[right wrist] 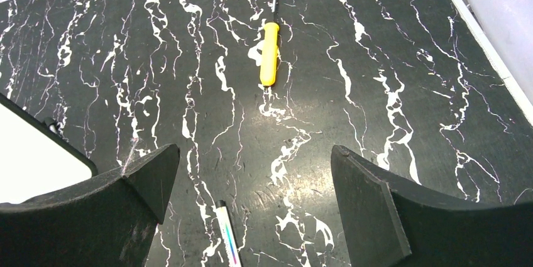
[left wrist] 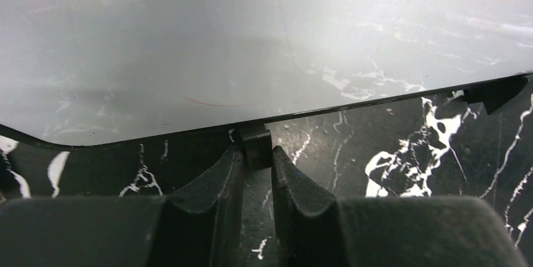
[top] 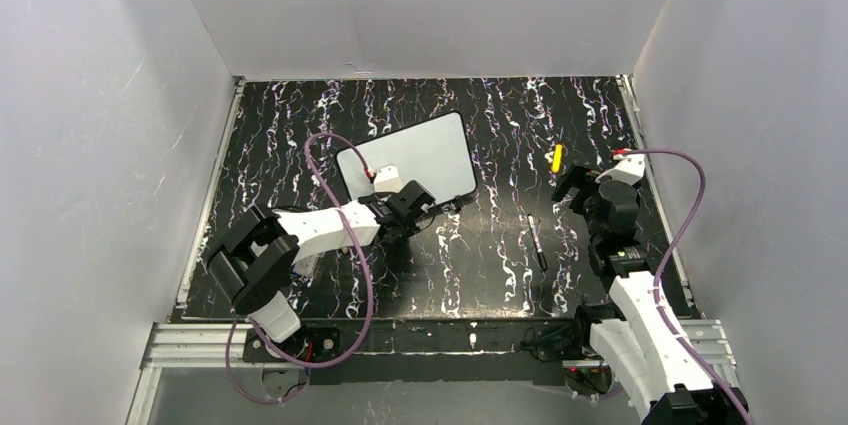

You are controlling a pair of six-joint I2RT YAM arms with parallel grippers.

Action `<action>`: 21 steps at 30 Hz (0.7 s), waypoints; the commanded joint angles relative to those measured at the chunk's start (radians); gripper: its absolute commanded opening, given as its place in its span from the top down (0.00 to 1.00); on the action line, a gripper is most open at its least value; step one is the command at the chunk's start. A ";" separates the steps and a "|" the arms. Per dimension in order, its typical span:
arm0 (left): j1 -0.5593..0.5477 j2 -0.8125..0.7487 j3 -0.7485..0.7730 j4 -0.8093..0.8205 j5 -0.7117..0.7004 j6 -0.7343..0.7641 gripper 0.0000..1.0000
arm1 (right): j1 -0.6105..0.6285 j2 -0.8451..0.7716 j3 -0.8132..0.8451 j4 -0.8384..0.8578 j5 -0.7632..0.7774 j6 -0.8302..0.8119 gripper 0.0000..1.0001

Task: Write a sentence on the whiteboard
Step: Move the whiteboard stand to the center of the board.

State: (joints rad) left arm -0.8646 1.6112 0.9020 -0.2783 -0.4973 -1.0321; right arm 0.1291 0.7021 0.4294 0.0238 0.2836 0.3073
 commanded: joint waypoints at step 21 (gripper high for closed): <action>-0.115 -0.215 -0.094 -0.037 0.000 -0.014 0.22 | 0.000 0.167 0.097 -0.106 -0.208 0.005 0.07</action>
State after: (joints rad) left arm -0.9653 1.4971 0.8436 -0.2928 -0.4667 -1.0851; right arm 0.1291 0.8040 0.4503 -0.0257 0.1581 0.3077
